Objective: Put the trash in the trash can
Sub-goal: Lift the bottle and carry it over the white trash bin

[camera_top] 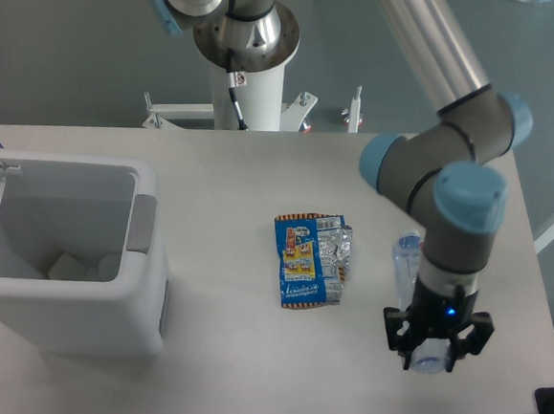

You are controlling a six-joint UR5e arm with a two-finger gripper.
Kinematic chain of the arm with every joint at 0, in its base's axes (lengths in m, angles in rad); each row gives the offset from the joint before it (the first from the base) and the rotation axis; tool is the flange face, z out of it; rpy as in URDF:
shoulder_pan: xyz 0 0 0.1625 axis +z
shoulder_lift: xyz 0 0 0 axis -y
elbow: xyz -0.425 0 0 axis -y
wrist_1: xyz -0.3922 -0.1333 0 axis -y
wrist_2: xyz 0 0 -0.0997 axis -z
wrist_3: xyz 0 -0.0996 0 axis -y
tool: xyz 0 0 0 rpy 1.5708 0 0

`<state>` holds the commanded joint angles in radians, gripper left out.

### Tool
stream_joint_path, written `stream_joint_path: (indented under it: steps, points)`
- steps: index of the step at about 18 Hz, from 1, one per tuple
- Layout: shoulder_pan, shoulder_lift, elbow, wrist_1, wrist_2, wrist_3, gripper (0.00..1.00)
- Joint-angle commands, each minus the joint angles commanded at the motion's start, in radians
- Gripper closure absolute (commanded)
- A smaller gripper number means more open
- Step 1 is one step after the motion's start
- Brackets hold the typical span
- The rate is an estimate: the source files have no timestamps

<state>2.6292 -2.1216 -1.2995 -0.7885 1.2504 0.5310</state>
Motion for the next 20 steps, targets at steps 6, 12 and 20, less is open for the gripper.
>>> stream_joint_path:
  steps: [6, 12, 20]
  points:
    - [-0.008, 0.012, 0.117, 0.002, -0.06, -0.193, 0.5]
    - [-0.066, 0.064, 0.158, 0.002, -0.083, -0.328, 0.5]
    - [-0.167, 0.166, 0.16, 0.002, -0.083, -0.442, 0.5]
